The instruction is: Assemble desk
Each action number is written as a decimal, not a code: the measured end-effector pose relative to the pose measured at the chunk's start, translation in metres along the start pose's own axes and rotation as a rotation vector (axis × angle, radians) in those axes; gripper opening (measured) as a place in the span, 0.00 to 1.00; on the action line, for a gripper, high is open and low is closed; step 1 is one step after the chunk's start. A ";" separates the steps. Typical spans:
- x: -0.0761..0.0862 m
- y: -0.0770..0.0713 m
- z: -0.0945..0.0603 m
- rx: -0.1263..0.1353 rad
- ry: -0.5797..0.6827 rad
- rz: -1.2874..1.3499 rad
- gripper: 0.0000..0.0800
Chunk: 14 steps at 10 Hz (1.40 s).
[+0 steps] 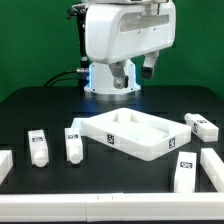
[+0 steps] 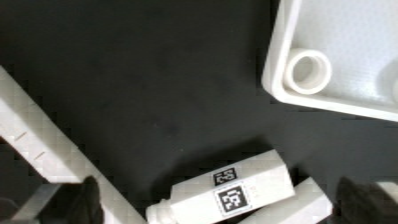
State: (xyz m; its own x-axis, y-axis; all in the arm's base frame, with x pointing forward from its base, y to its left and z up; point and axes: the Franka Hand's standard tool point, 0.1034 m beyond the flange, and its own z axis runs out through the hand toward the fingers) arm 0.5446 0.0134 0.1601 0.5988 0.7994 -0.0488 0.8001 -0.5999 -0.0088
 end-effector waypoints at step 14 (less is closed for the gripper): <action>0.041 -0.017 0.036 -0.028 0.101 0.379 0.81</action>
Offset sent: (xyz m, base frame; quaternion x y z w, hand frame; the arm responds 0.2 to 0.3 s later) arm 0.0000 0.0000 0.0000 0.0000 0.0000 0.0000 1.0000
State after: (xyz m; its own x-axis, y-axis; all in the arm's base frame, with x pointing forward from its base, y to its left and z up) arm 0.5540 0.0548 0.1220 0.8516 0.5213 0.0554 0.5211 -0.8533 0.0181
